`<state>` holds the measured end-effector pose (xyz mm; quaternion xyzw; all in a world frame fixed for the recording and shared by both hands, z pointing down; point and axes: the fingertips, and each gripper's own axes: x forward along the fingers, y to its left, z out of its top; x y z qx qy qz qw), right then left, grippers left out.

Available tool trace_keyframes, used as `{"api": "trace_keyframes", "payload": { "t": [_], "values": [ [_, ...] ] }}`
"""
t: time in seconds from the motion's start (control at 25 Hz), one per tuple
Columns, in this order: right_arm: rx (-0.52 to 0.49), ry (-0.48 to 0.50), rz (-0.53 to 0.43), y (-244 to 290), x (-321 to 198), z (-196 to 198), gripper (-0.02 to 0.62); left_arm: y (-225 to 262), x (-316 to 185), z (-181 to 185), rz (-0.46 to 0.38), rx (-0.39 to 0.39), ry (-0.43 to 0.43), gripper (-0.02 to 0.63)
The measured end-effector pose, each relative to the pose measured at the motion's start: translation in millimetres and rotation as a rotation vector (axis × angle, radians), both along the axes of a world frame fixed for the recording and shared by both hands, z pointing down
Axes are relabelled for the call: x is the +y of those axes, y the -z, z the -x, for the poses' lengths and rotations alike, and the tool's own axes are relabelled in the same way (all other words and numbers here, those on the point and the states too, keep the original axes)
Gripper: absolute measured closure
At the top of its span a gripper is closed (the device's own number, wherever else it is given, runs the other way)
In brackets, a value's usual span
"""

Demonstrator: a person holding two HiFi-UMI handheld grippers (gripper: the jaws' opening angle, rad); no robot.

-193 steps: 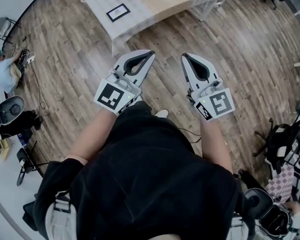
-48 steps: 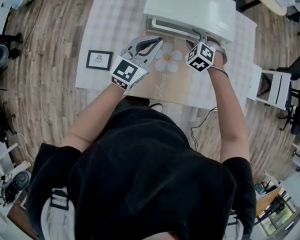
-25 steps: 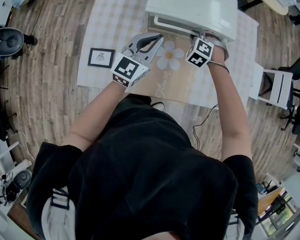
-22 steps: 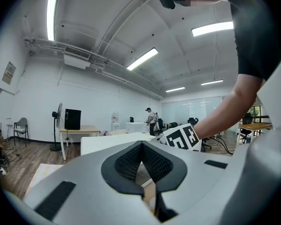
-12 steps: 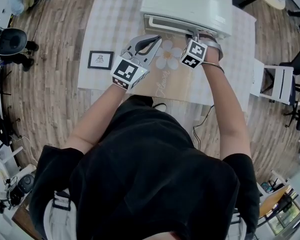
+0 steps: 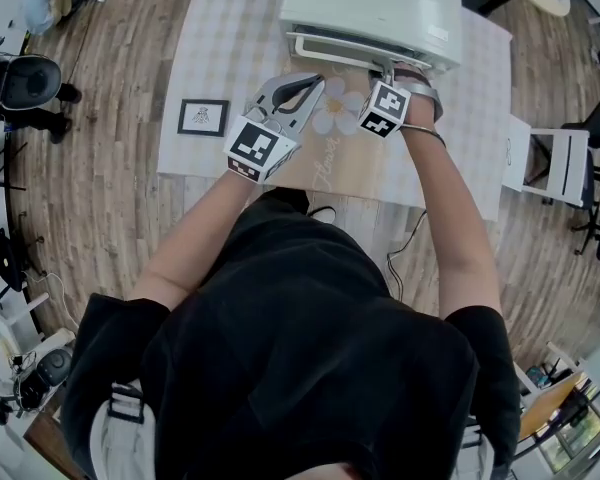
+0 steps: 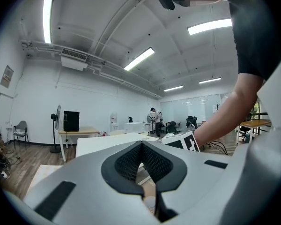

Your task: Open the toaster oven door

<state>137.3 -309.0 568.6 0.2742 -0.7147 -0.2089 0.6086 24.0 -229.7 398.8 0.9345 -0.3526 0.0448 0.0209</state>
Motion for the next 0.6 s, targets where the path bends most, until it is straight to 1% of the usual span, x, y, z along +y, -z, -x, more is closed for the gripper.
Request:
{"api": "trace_keyframes", "payload": {
  "t": [0.28, 0.44, 0.6],
  "values": [
    [0.006, 0.002, 0.014, -9, 14, 1, 0.494, 3, 12, 1, -0.009, 0.003, 0.004, 0.589],
    [0.014, 0.002, -0.007, -5, 18, 1, 0.497, 4, 18, 1, -0.014, 0.003, 0.007, 0.589],
    [0.009, 0.003, 0.009, -13, 28, 2, 0.499, 3, 24, 2, -0.011, 0.006, 0.011, 0.589]
  ]
}}
